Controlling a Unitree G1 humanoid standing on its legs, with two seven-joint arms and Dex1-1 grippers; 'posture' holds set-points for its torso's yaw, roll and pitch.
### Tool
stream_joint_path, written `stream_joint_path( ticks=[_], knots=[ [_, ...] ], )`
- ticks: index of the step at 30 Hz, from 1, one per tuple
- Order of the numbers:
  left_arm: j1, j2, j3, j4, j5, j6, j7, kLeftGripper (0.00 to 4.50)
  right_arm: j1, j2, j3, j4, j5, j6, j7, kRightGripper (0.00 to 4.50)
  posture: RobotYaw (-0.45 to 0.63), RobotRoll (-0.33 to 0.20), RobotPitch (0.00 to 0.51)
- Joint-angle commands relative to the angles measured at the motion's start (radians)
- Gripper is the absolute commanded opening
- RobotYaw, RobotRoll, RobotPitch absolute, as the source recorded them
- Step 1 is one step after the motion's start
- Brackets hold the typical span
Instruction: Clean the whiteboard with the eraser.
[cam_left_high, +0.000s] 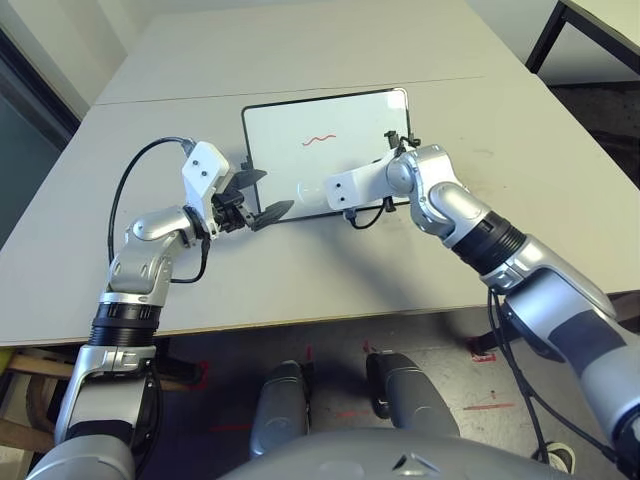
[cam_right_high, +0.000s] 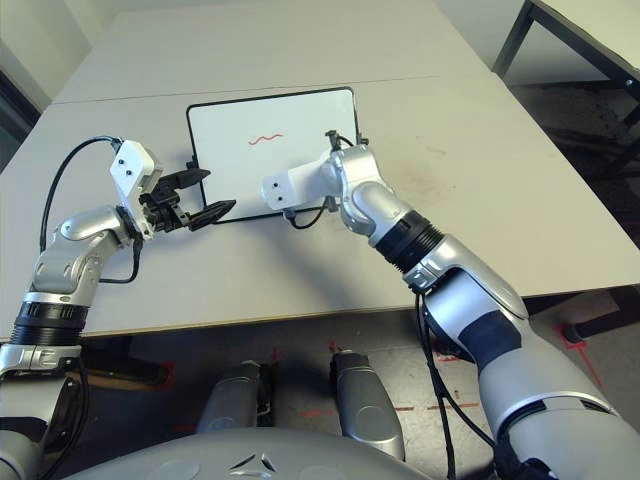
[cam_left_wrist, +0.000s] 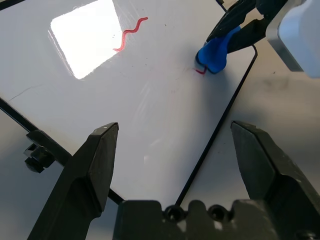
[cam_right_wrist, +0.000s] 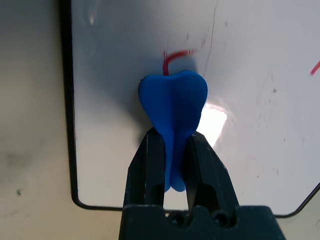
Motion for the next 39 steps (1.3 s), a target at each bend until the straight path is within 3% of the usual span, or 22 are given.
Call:
stream_joint_path(
  ticks=[1, 10, 27, 39],
  knots=[
    [0.019, -0.006, 0.0, -0.021, 0.01, 0.0, 0.007, 4.5, -0.007, 0.036, 0.027, 0.004, -0.006, -0.01, 0.009, 0.38, -0.06, 0.0, 0.114],
    [0.03, -0.01, 0.004, -0.034, 0.008, 0.004, 0.017, 4.5, -0.036, 0.056, 0.021, 0.06, -0.003, -0.039, -0.011, 0.38, -0.05, 0.0, 0.111],
    [0.014, -0.016, -0.003, -0.02, 0.013, 0.0, 0.009, 4.5, -0.084, -0.072, -0.008, 0.135, -0.006, -0.086, -0.02, 0.38, -0.07, 0.0, 0.109],
    [0.005, -0.012, -0.004, -0.012, 0.016, 0.0, 0.005, 4.5, -0.134, -0.087, -0.069, 0.086, 0.04, -0.069, 0.034, 0.38, -0.08, 0.0, 0.11]
  ],
)
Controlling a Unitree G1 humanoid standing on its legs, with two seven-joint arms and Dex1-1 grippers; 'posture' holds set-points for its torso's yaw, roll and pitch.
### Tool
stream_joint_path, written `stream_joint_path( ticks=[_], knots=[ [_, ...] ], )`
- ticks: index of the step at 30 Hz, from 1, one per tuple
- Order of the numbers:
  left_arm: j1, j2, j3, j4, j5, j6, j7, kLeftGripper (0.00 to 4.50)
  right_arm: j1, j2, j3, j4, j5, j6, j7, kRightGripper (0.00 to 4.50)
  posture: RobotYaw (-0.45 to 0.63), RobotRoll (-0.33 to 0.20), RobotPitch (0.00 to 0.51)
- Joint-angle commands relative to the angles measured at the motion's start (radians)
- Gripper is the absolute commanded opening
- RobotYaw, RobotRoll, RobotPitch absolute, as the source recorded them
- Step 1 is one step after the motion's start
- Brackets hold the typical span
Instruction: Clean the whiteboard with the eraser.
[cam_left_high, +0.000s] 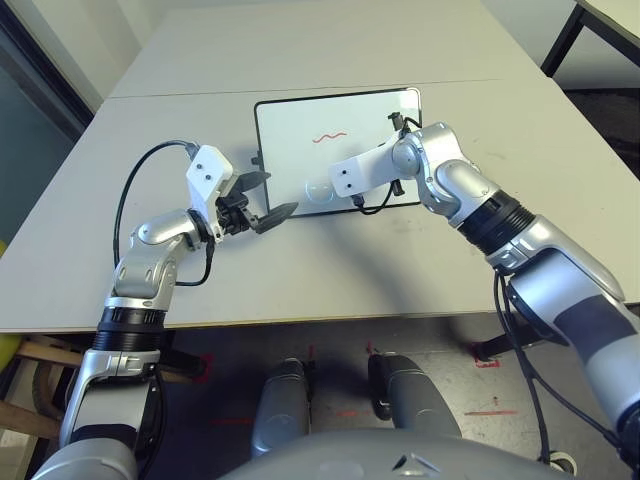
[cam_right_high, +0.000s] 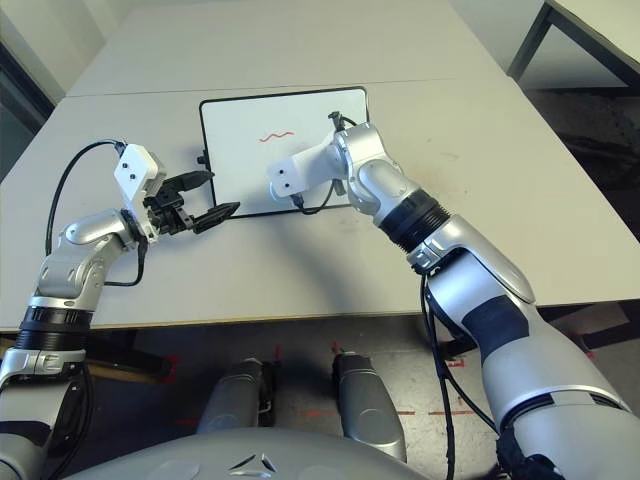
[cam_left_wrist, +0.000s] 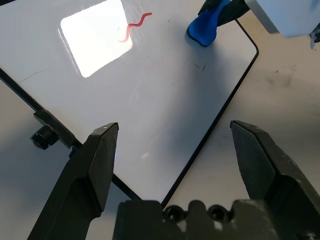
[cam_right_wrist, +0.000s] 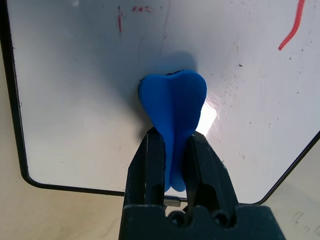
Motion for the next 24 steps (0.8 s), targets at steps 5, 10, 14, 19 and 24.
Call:
stream_joint_path(
  ticks=[5, 10, 14, 19, 24],
  knots=[
    [-0.013, 0.019, 0.008, 0.037, 0.02, -0.01, -0.009, 4.5, -0.121, 0.015, -0.035, 0.057, 0.048, -0.025, 0.005, 0.38, -0.08, 0.0, 0.106],
    [-0.029, 0.042, 0.03, 0.072, 0.025, -0.031, -0.002, 4.5, -0.211, 0.076, -0.03, 0.199, 0.066, -0.079, -0.051, 0.38, -0.07, 0.0, 0.103],
    [-0.038, 0.05, 0.033, 0.083, 0.034, -0.043, 0.003, 4.5, -0.256, 0.111, -0.023, 0.302, 0.074, -0.124, -0.092, 0.38, -0.06, 0.0, 0.103],
    [-0.042, 0.05, 0.038, 0.084, 0.039, -0.049, 0.004, 4.5, -0.299, 0.151, -0.011, 0.434, 0.072, -0.171, -0.144, 0.38, -0.05, 0.0, 0.102],
    [-0.036, 0.047, 0.04, 0.075, 0.039, -0.048, 0.011, 4.5, -0.316, 0.161, 0.004, 0.526, 0.067, -0.204, -0.187, 0.38, -0.04, 0.0, 0.101]
  ],
)
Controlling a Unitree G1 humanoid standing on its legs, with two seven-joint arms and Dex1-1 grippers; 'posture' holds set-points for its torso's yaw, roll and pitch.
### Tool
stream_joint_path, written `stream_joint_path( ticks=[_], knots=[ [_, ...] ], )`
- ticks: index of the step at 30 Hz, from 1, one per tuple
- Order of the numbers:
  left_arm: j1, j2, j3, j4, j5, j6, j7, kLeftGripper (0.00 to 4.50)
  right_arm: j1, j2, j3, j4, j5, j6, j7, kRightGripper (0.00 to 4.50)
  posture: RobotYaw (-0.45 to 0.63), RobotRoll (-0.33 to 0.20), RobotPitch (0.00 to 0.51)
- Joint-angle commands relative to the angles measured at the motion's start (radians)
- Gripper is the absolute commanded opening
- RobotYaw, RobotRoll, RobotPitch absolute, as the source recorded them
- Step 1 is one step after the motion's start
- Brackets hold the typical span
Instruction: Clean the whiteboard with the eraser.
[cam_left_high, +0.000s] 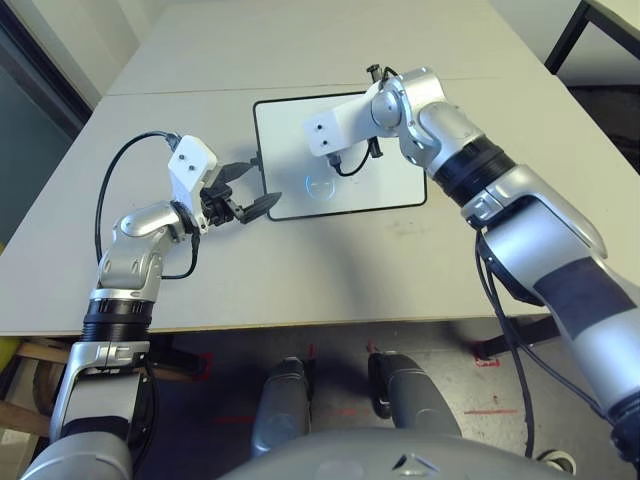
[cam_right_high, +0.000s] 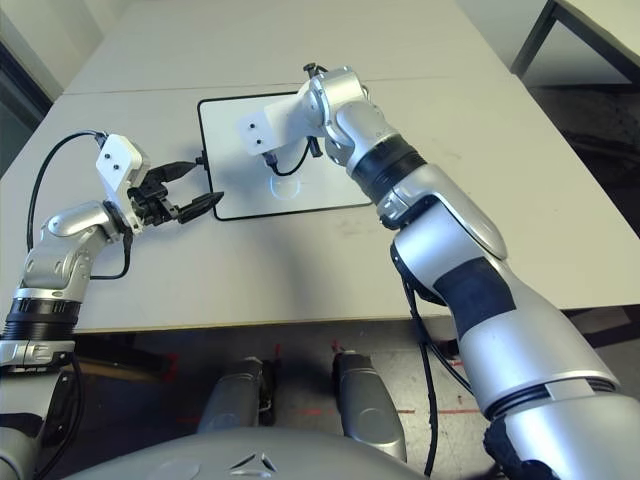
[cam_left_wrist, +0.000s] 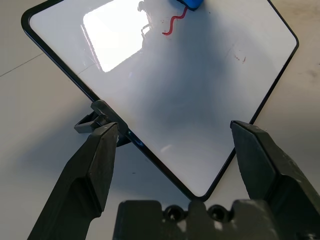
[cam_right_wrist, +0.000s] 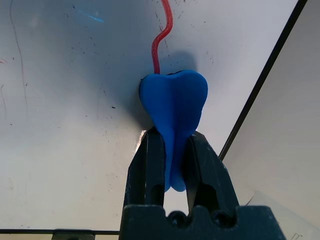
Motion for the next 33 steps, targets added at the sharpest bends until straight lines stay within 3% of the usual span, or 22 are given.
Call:
stream_joint_path(
  ticks=[1, 9, 33],
  knots=[
    [0.003, 0.004, 0.007, -0.005, 0.014, -0.003, 0.011, 4.5, -0.015, 0.001, 0.016, 0.064, -0.002, -0.02, -0.027, 0.38, -0.04, 0.0, 0.101],
    [0.011, 0.004, 0.01, -0.011, 0.011, -0.003, 0.023, 4.5, -0.029, 0.04, 0.033, 0.13, -0.002, -0.043, -0.071, 0.38, -0.03, 0.0, 0.103],
    [0.04, 0.0, 0.018, -0.036, -0.001, 0.005, 0.039, 4.5, -0.021, 0.157, 0.048, 0.078, 0.007, -0.055, -0.079, 0.38, 0.0, 0.0, 0.113]
  ],
)
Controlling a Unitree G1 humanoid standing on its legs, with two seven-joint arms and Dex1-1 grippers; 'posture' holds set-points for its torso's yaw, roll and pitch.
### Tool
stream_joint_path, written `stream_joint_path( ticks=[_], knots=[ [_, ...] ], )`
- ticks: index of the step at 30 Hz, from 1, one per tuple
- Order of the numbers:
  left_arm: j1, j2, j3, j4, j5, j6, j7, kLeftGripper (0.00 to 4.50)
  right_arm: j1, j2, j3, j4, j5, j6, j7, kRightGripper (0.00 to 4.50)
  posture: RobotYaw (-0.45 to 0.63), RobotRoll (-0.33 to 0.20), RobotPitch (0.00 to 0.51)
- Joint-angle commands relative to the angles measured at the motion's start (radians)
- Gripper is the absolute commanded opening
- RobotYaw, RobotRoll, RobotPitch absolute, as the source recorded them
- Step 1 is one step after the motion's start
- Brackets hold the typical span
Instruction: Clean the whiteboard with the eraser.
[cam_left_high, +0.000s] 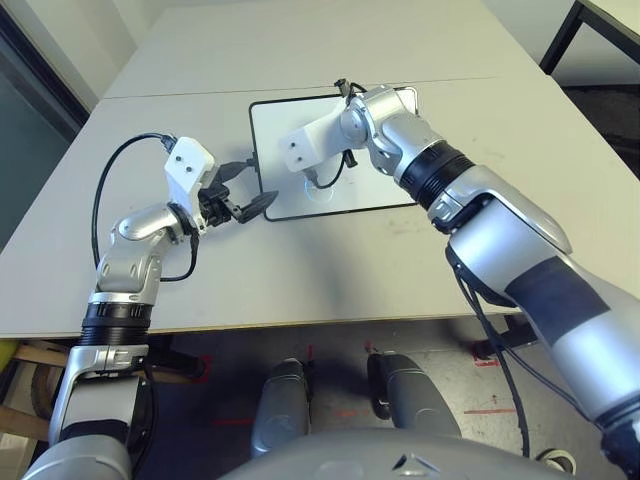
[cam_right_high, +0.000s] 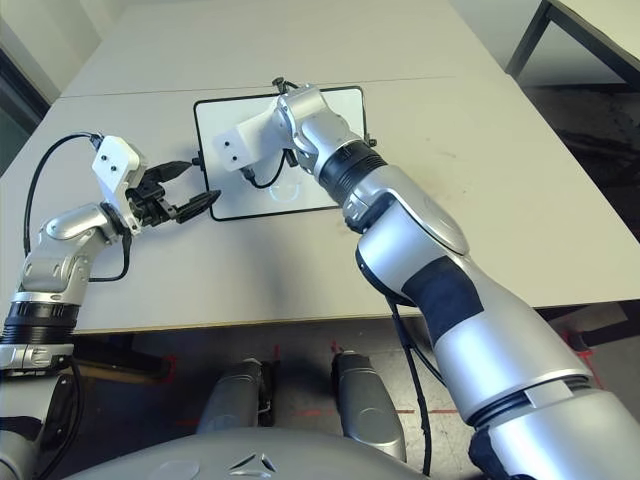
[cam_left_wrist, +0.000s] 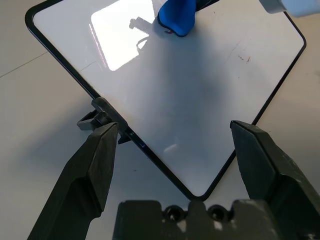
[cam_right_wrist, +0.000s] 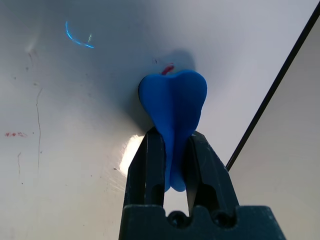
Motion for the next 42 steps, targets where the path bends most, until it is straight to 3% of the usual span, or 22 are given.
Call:
stream_joint_path(
  ticks=[1, 11, 42],
  knots=[
    [0.013, -0.001, 0.009, -0.018, 0.001, 0.004, 0.0, 4.5, 0.012, 0.019, 0.015, -0.025, 0.008, -0.006, 0.006, 0.38, 0.0, 0.0, 0.113],
    [0.008, -0.009, 0.002, -0.003, 0.006, -0.007, -0.005, 4.5, 0.011, 0.001, 0.02, -0.031, 0.003, -0.001, 0.008, 0.38, 0.0, 0.0, 0.11],
    [-0.043, -0.015, -0.011, 0.053, 0.019, -0.027, -0.028, 4.5, 0.075, -0.218, 0.046, -0.037, -0.026, 0.025, 0.041, 0.38, -0.05, 0.0, 0.098]
  ],
)
